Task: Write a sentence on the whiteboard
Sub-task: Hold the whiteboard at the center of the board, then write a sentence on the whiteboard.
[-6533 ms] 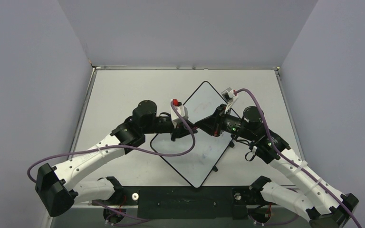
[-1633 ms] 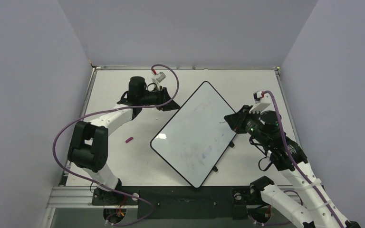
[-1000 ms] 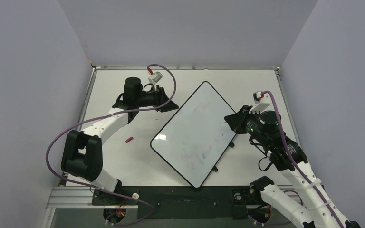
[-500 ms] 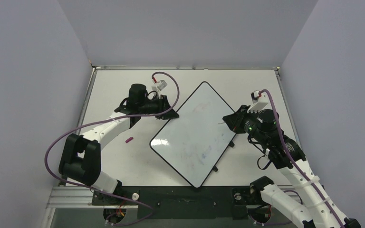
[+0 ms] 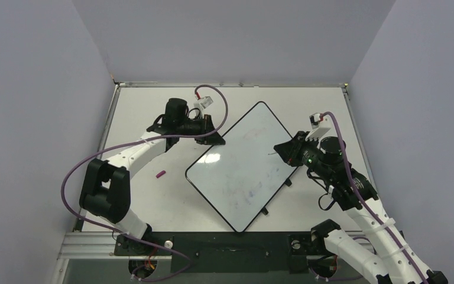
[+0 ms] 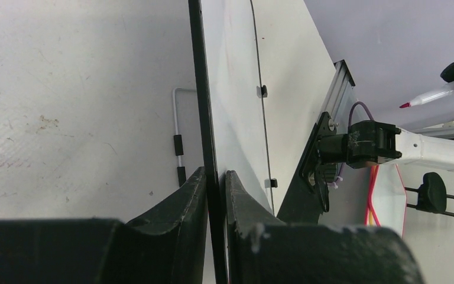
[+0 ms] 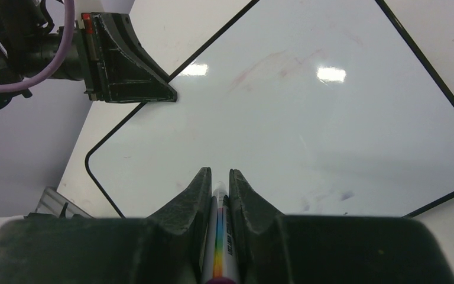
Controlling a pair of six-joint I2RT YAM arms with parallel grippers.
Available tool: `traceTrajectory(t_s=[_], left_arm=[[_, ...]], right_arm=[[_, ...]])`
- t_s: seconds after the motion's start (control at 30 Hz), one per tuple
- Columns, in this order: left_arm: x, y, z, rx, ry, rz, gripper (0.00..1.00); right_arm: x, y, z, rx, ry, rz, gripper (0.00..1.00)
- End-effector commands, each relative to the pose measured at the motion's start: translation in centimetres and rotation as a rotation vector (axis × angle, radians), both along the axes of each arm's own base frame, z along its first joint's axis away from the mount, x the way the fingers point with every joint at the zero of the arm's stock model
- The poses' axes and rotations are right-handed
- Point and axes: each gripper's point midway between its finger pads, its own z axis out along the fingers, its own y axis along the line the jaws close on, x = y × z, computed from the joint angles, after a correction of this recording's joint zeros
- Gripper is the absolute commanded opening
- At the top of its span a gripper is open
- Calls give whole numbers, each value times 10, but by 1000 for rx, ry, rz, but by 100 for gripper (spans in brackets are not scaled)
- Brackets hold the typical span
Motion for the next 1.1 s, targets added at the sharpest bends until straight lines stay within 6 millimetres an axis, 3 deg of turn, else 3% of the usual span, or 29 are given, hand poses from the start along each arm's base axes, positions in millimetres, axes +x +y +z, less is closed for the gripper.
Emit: traceTrajectory(t_s=[0.0, 0.33, 0.53, 0.7, 0.73, 0.8, 1.07], left_arm=[[17, -4, 6, 34, -107, -40, 0], [24, -1, 2, 64, -152, -32, 0], [21, 3, -5, 75, -151, -12, 0], [18, 4, -3, 73, -172, -11, 0], [17, 5, -3, 73, -172, -12, 0], [17, 5, -3, 72, -180, -11, 0], [15, 8, -4, 76, -200, -5, 0]], right_arm=[[4, 5, 9, 36, -49, 15, 0], [11, 11, -2, 64, -111, -1, 0], [8, 29, 0, 55, -141, 7, 0], [-3, 64, 3, 101, -188, 143, 0], [-4, 74, 15, 141, -238, 182, 0], [-9, 86, 17, 172, -277, 241, 0], [-15, 122, 30, 201, -377, 339, 0]])
